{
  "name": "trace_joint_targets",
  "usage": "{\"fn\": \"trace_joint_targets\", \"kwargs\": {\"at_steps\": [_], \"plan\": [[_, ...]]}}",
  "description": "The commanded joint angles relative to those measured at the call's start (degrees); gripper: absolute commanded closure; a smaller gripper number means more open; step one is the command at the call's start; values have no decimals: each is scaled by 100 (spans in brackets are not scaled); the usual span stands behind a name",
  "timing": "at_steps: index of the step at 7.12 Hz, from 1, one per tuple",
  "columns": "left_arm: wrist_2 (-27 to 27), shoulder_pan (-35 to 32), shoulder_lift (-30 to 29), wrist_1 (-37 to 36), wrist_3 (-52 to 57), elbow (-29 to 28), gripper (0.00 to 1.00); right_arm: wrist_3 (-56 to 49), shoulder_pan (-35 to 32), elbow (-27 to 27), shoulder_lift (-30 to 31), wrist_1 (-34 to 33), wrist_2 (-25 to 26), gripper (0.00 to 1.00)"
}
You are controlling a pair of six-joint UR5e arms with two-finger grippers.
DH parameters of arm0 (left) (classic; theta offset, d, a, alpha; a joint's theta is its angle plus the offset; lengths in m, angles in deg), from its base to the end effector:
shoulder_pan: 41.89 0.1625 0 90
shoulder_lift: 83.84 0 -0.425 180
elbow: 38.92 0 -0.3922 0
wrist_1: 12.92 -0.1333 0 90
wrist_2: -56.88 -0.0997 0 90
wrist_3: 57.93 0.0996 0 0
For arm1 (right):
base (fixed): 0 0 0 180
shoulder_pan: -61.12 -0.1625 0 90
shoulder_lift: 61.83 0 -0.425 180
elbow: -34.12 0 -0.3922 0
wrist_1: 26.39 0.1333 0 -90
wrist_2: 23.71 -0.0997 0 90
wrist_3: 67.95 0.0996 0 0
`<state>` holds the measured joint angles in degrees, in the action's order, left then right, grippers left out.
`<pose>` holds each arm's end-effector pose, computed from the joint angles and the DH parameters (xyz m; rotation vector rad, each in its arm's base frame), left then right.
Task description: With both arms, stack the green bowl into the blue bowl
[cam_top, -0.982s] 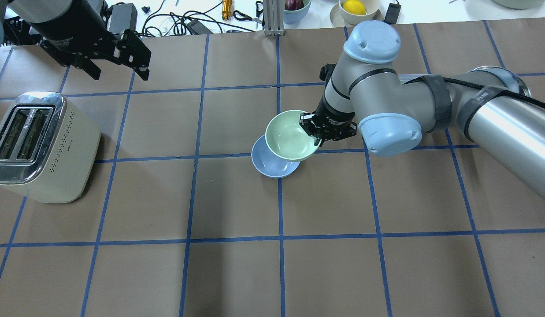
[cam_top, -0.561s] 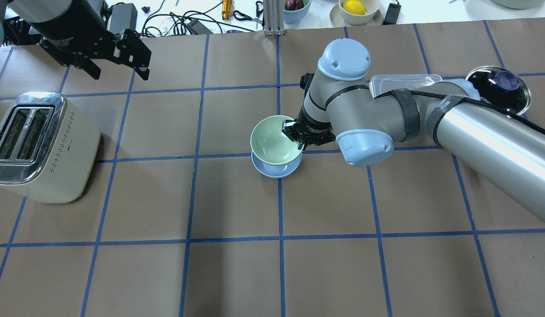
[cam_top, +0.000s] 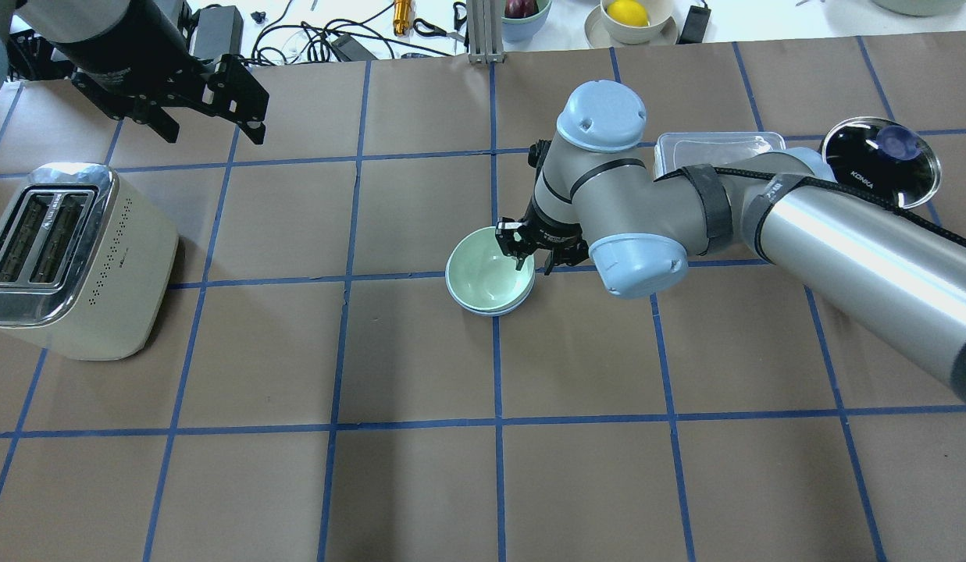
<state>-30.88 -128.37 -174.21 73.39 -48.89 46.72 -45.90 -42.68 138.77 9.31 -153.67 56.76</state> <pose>-0.1059 -0.5136 0.5295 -0.1538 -3.1063 0.2142 0.2815 -0.5181 0.2567 0.2050 2.9560 -0.0168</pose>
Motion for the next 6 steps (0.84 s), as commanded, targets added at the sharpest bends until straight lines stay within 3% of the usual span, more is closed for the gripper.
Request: {"fn": "trace_joint_targets", "kwargs": {"at_steps": [1, 3, 4, 6], "plan": [[-4, 0, 10, 0, -8, 15, 0, -157, 193, -154, 135, 89, 82, 0], [5, 0, 10, 0, 0, 24, 0, -349, 509, -828, 530, 1417, 162, 0], [5, -9, 19, 0, 0, 24, 0, -681, 667, -1267, 715, 2287, 327, 0], [5, -9, 19, 0, -8, 32, 0, -1296, 1019, -2024, 865, 3416, 748, 0]]}}
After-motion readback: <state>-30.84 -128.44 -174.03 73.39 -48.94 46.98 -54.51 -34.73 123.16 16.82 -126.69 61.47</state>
